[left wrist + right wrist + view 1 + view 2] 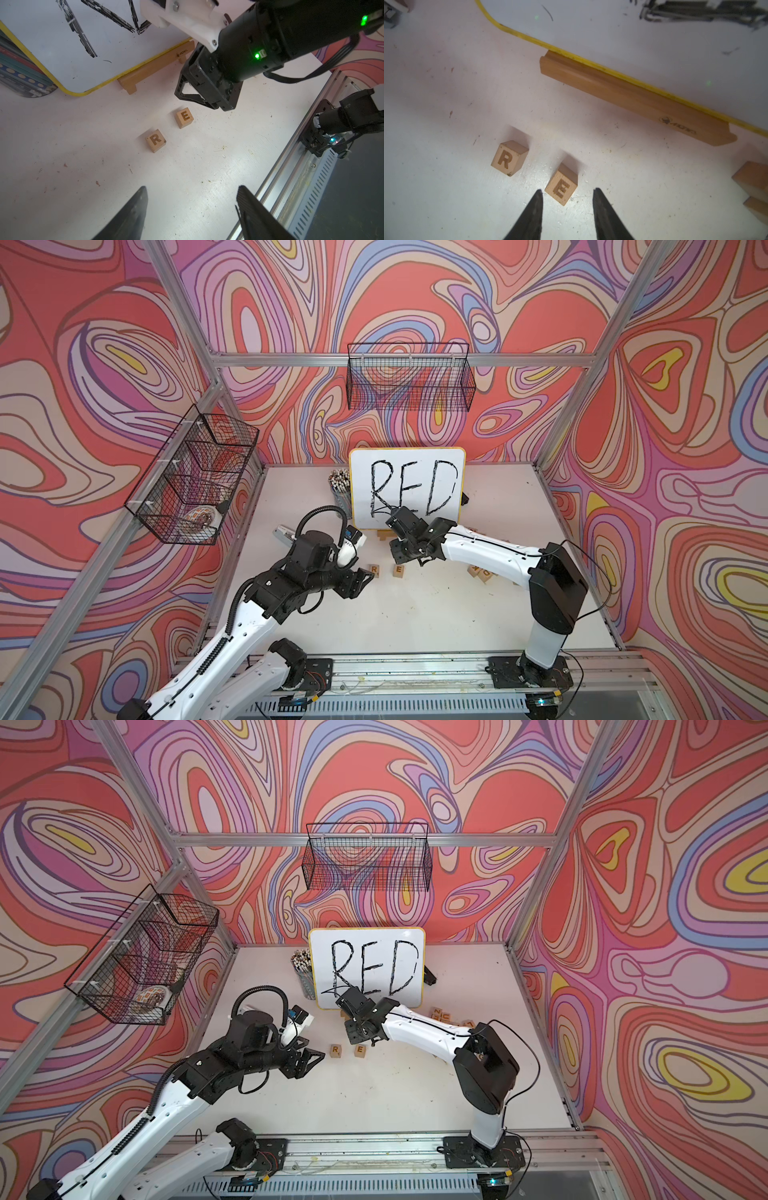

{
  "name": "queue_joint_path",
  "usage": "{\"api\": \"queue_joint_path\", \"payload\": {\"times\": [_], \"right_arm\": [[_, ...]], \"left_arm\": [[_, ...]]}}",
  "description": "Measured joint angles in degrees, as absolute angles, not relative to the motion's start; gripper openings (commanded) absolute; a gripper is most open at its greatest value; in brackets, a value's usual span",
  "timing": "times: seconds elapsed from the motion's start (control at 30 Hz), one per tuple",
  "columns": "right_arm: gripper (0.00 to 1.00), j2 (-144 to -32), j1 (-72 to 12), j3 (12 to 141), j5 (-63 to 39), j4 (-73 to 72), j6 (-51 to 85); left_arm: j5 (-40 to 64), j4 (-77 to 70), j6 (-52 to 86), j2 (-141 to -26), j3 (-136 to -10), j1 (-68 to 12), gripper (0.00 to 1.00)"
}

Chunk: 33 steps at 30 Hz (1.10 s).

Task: Assemble the uppercase word "red" with letter blocks
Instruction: Adjust the letter block at the center of the board.

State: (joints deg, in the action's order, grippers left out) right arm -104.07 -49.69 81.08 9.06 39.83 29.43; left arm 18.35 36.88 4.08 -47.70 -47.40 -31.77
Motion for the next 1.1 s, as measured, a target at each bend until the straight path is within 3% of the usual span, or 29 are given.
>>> {"api": "queue_joint_path", "payload": {"times": [0.4,1.1], "right_arm": [[0.43,-108.1,-50.1,80.7,6.4,41.1,47.5],[0.49,-114.0,-50.8,80.9,5.2,41.6,51.6]], "left_arm": [[18.1,36.9,4.1,-47.7,-47.4,-31.8,0.71],[18.2,36.9,4.1,-47.7,-47.4,-31.8,0.71]]}}
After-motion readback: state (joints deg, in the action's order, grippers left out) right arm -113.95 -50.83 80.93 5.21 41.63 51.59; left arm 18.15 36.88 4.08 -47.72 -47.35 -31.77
